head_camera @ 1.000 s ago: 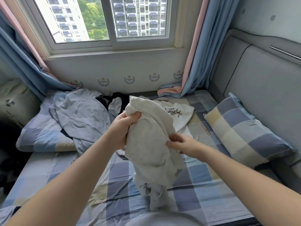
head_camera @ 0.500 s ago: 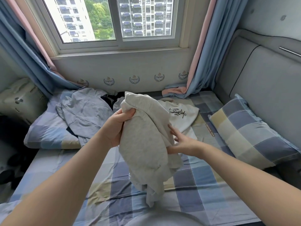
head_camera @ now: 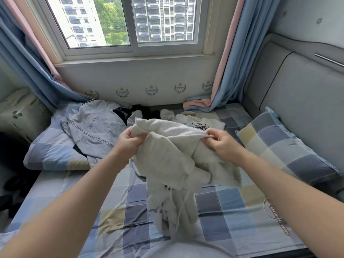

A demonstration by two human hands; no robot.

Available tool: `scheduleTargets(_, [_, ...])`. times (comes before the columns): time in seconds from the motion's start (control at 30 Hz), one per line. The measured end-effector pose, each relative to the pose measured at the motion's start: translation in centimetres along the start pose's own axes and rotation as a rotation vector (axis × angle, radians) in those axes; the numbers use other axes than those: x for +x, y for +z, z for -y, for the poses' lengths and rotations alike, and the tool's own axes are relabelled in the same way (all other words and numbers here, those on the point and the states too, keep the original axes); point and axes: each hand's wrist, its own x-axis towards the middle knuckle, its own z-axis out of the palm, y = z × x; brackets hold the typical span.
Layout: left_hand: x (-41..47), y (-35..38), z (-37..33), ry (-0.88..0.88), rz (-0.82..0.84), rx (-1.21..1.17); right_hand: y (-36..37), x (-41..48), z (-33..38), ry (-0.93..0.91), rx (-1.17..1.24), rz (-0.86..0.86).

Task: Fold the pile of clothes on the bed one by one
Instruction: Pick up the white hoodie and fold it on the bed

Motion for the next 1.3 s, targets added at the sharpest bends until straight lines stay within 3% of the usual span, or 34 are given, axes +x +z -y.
scheduleTargets(0.13, [0.6, 1.5, 2.9, -0.070, -0.042, 0.271, -0.3, 0.5, 3.1, -0.092, -0.009, 0.022])
scheduleTargets(0.23, [0.2, 3.8, 2.6, 0.033, -0.015, 0.466, -0.3, 0.8, 4.5, -0.120, -0.020, 0.001])
scheduleTargets(0.3, [-1.0, 5.7, 0.9, 0.185, 0.179, 0.443, -0.5, 1.0, 5.3, -0.131, -0.023, -0.016])
scheduleTargets(0.37, [-2.0, 7.9, -0.4, 0.196, 0.385, 0.390, -0.4, 1.2, 6.1, -0.133, -0.006, -0.022])
scheduleTargets(0.4, [-2.0, 8.6, -0.4, 0.199, 0.396, 0.387, -0.3, 1.3, 6.4, -0.131, -0.003, -0.027])
scheduleTargets(0.5, [-2.0, 9.8, 0.1, 0.267, 0.267, 0.385, -0.3, 1.7, 6.5, -0.087, 0.032, -0.104])
scheduleTargets(0.6, [-2.3, 10.3, 0.1, 0.265, 0.278, 0.415, -0.6, 1.6, 5.3, 0.061, 0.166, -0.159])
scheduleTargets(0.73, [-1.6, 9.3, -0.6, 0.200, 0.094, 0.277, -0.8, 0.3, 3.7, 0.186, 0.338, -0.036])
scheduleTargets(0.9, [-1.5, 9.0, -2.2, 0.103, 0.046, 0.073, 1.6, -2.7, 1.0, 0.379, 0.050, 0.226])
scheduleTargets(1.03, [-1.3, 8.8, -2.4, 0.103, -0.033, 0.066, 4.0, -2.2, -1.8, 0.433, 0.025, 0.139])
scheduleTargets(1.23, [0.0, 4.9, -2.8, 0.142, -0.147, 0.111, 0.7, -0.6, -0.7, 0.441, -0.367, 0.070])
scheduleTargets(1.3, [0.1, 3.9, -3.4, 0.173, -0.182, 0.148, 0.0, -0.4, 1.0, 0.445, -0.172, 0.064])
